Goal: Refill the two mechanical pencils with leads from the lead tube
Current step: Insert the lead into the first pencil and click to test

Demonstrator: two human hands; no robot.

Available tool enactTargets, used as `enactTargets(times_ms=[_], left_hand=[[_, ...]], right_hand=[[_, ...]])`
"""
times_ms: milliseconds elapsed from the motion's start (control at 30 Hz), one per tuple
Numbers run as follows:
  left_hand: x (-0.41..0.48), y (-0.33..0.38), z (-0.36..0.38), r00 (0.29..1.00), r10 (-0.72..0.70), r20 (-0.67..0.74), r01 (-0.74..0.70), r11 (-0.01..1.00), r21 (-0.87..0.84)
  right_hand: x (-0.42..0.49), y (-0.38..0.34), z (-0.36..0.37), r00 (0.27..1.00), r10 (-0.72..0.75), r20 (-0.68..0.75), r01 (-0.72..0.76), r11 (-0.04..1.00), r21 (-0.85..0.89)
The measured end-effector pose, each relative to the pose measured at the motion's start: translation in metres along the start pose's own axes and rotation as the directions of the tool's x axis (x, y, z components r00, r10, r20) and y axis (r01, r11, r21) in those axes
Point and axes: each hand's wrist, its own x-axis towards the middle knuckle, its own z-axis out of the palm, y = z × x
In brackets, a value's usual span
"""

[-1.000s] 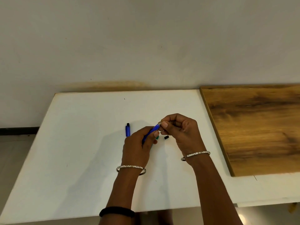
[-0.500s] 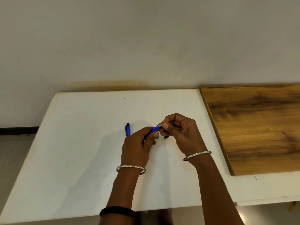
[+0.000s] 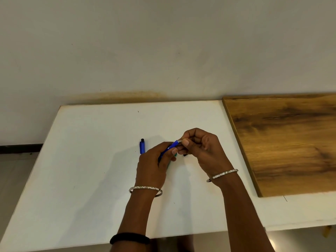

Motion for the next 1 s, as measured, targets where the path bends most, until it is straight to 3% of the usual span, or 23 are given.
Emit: enactTargets(times_ms=[267,600,700,767,833,900,1000], left_hand=[[-0.002,0.000,-0.003,1.000,0.025,0.007,-0.026,0.973,0.228],[-0.002,0.002,-0.001,1.000,0.010,0.004,-0.011,0.986,0.164],[-0.002,0.001,-0.001,1.000,-0.024,-0.014,0.025,0.992,0.120],[-0.002,-0.001,-0.001,0.999,-0.037,-0.025,0.039,0.994,0.099],[-0.003,-0.003,-0.002,0.998,-0.042,-0.043,0.046,0.995,0.091],[-0.002,-0.004,-0.002,0.998,-0.044,-0.048,0.049,0.994,0.095],[-0.002,-0.004,0.000,0.998,-0.051,-0.029,0.054,0.992,0.110]], right_hand=[[0.001,0.003,0.000,1.000,-0.007,0.005,0.008,0.971,-0.238],[-0.001,0.003,-0.005,0.998,0.056,-0.037,-0.057,0.998,-0.014],[0.001,0.006,-0.008,0.985,0.089,-0.151,-0.088,0.996,0.010],[0.002,0.012,-0.012,0.943,0.084,-0.323,-0.129,0.984,-0.120],[0.002,0.021,-0.017,0.901,0.037,-0.433,-0.222,0.895,-0.386],[0.001,0.028,-0.017,0.907,0.044,-0.419,-0.295,0.776,-0.558],[0.001,0.032,-0.008,0.924,0.089,-0.371,-0.325,0.694,-0.642]])
